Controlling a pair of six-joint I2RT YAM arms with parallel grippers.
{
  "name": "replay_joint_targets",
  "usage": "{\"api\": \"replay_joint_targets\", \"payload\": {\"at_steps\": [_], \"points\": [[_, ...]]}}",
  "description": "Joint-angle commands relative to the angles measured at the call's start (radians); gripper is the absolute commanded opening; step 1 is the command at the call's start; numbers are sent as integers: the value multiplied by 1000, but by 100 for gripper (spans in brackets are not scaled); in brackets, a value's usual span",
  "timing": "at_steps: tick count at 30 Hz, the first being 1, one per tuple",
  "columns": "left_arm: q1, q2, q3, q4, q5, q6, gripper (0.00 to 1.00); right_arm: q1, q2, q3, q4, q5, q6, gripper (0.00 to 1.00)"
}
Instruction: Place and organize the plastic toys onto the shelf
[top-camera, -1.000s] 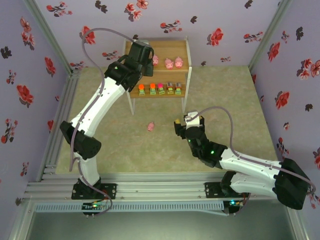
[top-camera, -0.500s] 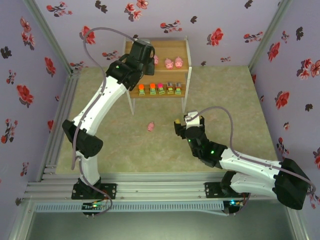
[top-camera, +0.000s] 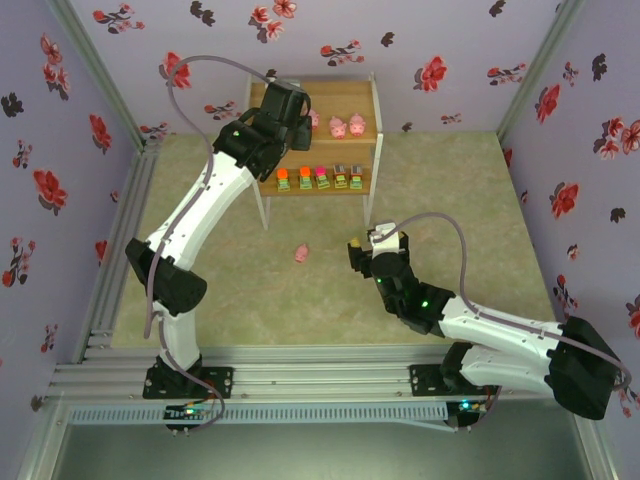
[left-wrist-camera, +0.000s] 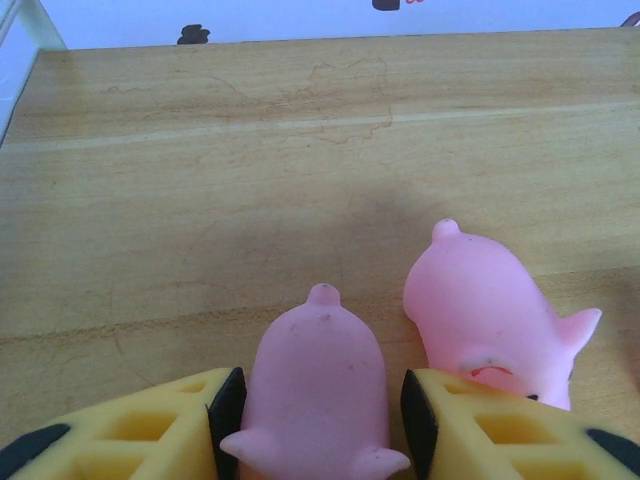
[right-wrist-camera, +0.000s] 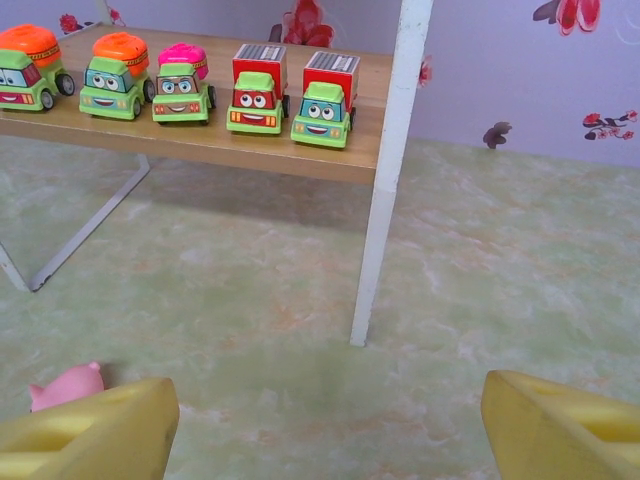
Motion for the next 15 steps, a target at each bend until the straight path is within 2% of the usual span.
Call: {"api": "replay_joint_targets", "payload": {"at_steps": [1,10,15], "points": [[-6,-8,28,10,10,-6,50,-9,9,22,-3,-3,4,73],[-14,-29,17,24,10,-8,51,-11,25,33,-14,-17,7,73],[-20,-33,16,30,10,-9,49,-11,26,33,-14,-18,7,73]]}}
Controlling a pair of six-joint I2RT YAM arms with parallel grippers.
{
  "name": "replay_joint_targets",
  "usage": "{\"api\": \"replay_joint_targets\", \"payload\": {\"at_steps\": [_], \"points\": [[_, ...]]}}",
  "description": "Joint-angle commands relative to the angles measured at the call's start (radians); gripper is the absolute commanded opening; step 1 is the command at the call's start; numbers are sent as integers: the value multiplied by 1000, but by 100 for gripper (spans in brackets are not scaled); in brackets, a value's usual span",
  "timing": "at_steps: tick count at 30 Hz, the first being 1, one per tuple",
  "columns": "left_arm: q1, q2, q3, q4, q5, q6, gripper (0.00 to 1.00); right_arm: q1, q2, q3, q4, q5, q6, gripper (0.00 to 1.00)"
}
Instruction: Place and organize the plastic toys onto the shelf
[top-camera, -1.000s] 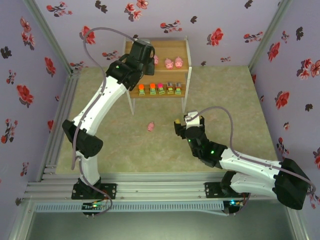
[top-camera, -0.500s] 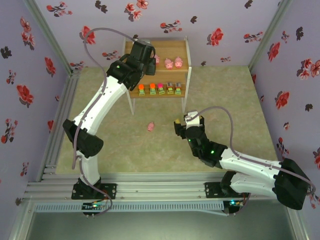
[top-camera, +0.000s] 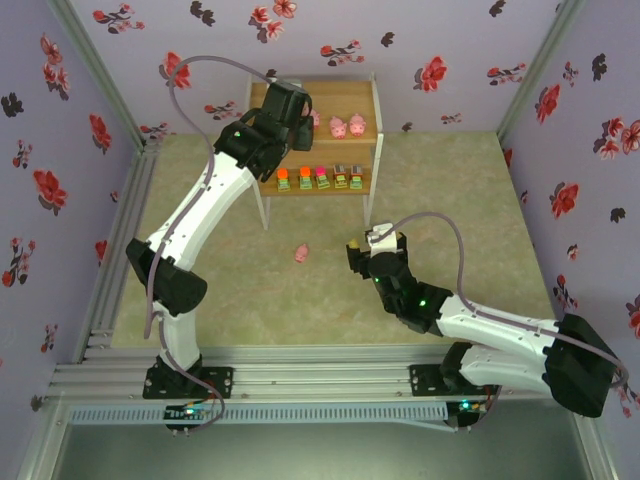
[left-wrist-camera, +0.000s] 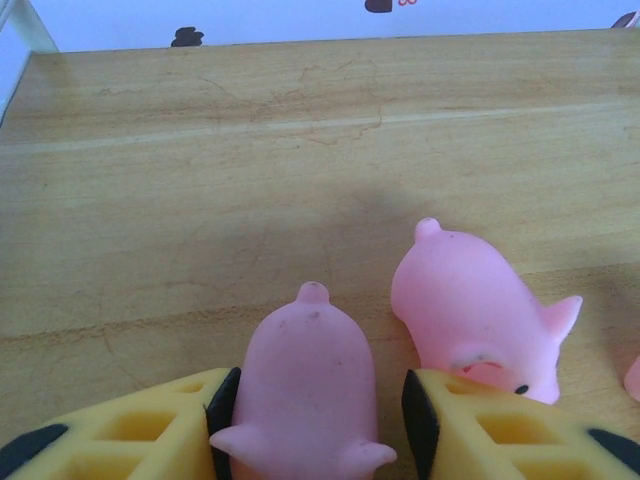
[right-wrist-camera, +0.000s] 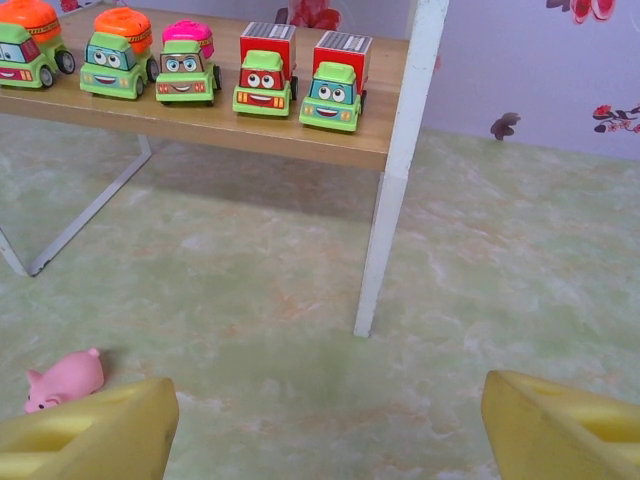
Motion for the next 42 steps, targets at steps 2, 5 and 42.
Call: {"api": "replay_joint_targets", "payload": {"at_steps": [2,5,42], "points": [[-11,-33,17,25,10,-9,49,-8,4,31,-10,-6,7,73],[-14,-32,19,25,10,-10,49,-8,4,32,-12,-8,7,73],[-103,-270,-197,76,-73,11,52,-9,22,37,-11,-28,12,73]]}}
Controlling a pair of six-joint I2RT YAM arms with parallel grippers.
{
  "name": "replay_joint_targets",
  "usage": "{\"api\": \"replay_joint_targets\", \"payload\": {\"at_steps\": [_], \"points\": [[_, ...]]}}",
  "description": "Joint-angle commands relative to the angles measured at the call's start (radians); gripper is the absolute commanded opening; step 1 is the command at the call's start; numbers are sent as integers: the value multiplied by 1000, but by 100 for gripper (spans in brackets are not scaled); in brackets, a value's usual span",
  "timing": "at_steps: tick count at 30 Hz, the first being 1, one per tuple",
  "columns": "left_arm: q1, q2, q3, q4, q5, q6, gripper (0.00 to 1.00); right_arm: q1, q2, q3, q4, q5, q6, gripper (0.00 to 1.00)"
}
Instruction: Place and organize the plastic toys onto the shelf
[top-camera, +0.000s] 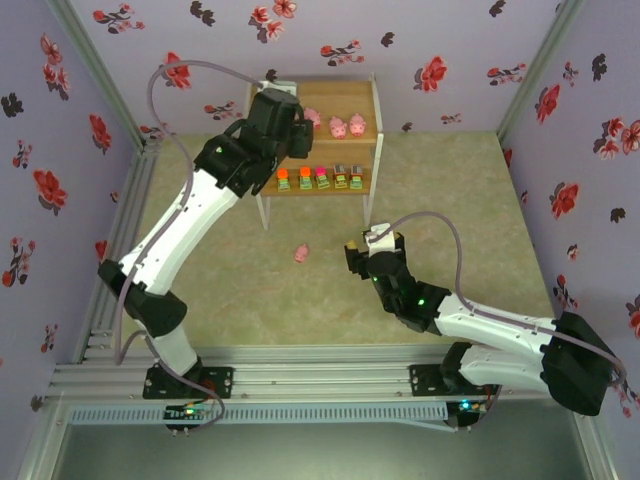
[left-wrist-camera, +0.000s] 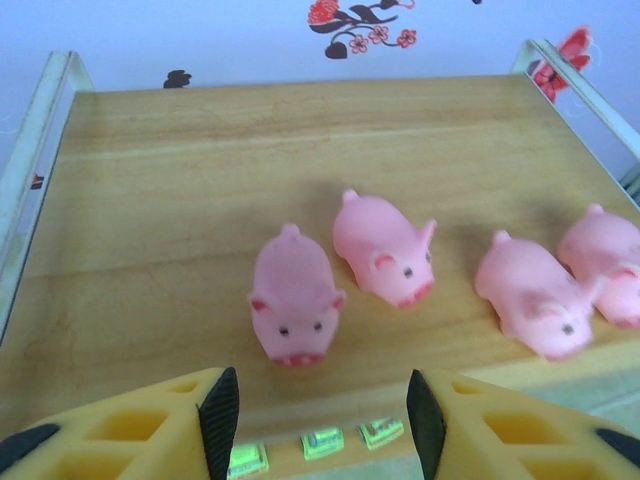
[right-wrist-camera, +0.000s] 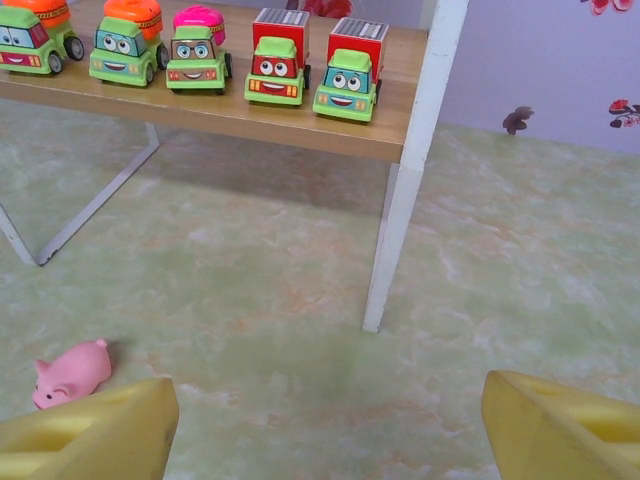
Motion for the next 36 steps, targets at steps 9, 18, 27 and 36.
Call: {"api": "replay_joint_targets", "payload": {"at_steps": [9,18,27,36], "points": [[-168,-235,-324,112,-214,11,53,-6,6,33,-10,-4,18,73],[-257,-351,-614,194,-293,-70,53,-7,12,34,-13,10,21,73],[-277,-370,-815,246,-300,-147,62,-23,10,41,-39,27,46,75],[-277,-344,-918,306,-290,-183,74,-55,12,43,-57,-1,79,76]]}}
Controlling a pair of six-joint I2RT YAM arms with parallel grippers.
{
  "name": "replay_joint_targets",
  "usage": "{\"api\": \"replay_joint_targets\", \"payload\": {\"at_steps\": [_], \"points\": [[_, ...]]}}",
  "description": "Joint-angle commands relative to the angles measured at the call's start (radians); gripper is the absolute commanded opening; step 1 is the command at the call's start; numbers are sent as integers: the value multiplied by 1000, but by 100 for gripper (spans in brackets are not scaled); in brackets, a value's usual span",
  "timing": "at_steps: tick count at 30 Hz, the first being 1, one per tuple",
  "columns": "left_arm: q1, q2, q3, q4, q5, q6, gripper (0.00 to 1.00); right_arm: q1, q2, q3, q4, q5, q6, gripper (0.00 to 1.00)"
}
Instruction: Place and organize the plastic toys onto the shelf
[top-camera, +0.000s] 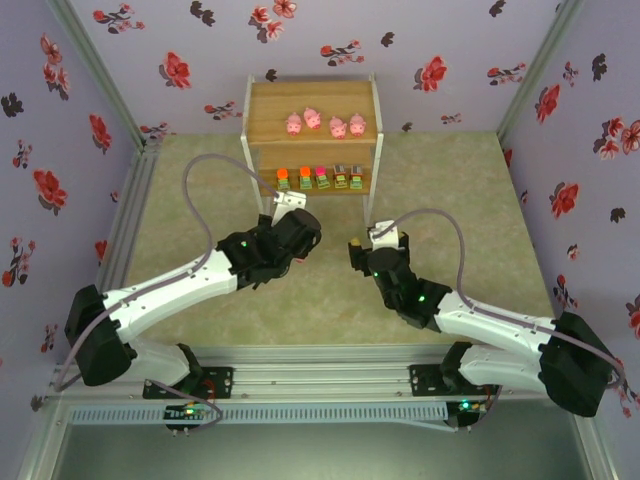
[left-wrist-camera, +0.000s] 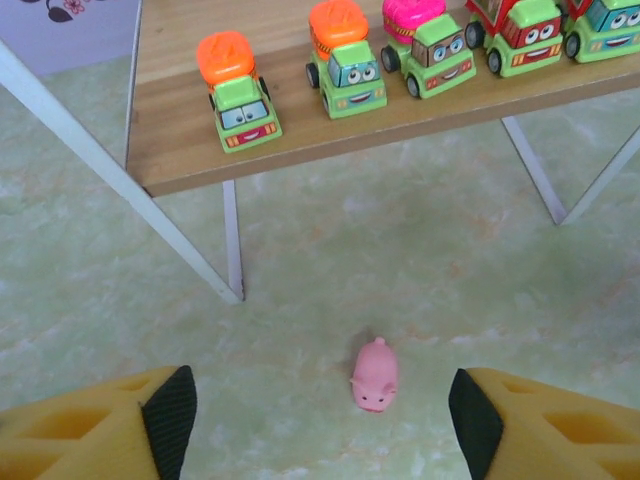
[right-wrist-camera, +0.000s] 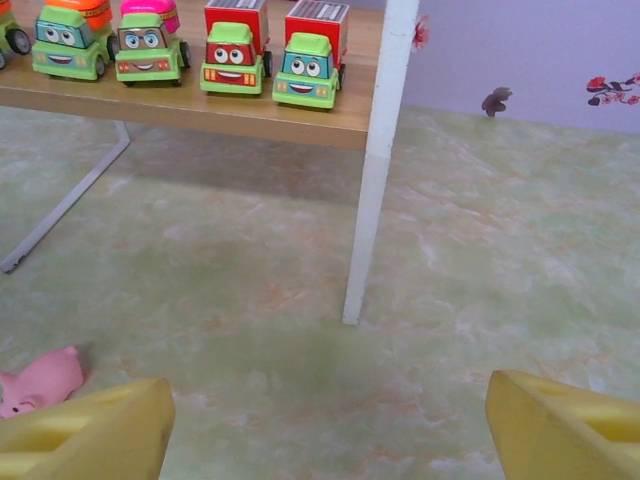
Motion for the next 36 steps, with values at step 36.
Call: {"api": "replay_joint_targets", "payload": {"at_steps": [36], "points": [[128,276,-194,324,245,-193,75,-57,9,34,-43,-50,75,76]]}}
